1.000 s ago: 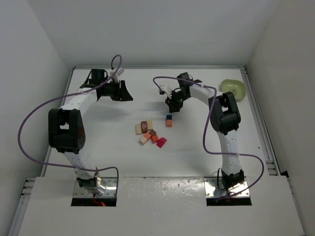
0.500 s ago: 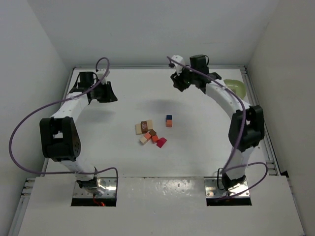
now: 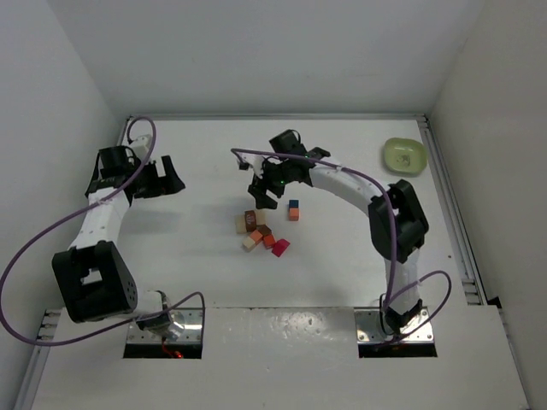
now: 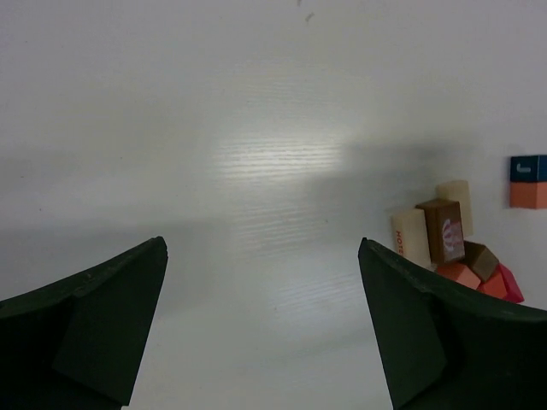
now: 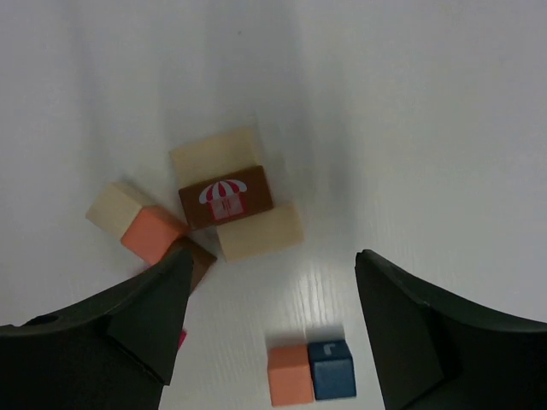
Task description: Build the wood block tower
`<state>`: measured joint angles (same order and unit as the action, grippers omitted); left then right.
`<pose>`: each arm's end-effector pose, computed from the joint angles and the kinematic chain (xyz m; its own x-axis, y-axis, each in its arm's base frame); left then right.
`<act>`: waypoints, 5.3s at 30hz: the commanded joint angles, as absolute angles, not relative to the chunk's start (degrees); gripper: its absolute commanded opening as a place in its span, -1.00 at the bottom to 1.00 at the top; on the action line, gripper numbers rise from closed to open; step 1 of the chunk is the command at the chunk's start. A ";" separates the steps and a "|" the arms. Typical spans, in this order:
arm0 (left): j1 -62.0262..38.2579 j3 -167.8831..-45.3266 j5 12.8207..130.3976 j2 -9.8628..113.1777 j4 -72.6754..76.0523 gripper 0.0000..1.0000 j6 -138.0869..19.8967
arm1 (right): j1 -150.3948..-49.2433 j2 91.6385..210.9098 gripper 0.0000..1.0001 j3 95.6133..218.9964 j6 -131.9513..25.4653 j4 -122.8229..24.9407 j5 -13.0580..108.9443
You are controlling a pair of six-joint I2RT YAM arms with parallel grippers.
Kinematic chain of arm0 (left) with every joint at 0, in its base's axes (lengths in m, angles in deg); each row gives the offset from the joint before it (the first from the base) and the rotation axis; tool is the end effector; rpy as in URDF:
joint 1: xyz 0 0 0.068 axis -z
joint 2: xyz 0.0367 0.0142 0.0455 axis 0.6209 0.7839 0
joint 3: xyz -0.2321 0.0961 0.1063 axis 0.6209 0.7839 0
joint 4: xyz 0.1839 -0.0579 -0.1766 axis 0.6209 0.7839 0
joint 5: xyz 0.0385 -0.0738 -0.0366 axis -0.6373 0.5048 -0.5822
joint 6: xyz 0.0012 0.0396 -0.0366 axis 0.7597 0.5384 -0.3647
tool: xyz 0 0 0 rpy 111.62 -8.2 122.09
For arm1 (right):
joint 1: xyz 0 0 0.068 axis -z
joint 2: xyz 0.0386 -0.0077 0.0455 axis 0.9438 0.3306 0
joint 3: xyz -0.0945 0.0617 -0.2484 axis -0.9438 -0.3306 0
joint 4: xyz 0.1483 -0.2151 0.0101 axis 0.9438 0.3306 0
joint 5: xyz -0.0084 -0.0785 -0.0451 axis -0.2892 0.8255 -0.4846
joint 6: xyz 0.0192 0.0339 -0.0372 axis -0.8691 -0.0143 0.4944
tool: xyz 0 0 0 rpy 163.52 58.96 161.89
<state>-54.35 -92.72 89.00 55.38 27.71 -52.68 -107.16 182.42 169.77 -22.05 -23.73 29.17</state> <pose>0.2886 0.0665 0.2668 -0.6785 -0.2786 -0.6797 -0.0136 0.9299 -0.3675 0.3414 0.2720 0.2316 -0.2458 -0.6414 -0.7268 -0.9486 0.3133 0.0444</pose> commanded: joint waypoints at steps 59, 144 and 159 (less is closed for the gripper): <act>-66.52 -91.65 106.16 57.02 25.50 1.00 -50.06 | -113.07 190.81 0.12 182.22 -15.57 -24.48 20.00; -56.05 -96.93 99.12 60.71 21.55 1.00 -50.15 | -96.09 188.76 0.21 167.98 9.56 -10.95 23.33; -56.05 -96.93 99.12 61.24 21.55 1.00 -50.15 | -96.53 188.67 0.26 167.98 8.68 -11.04 22.89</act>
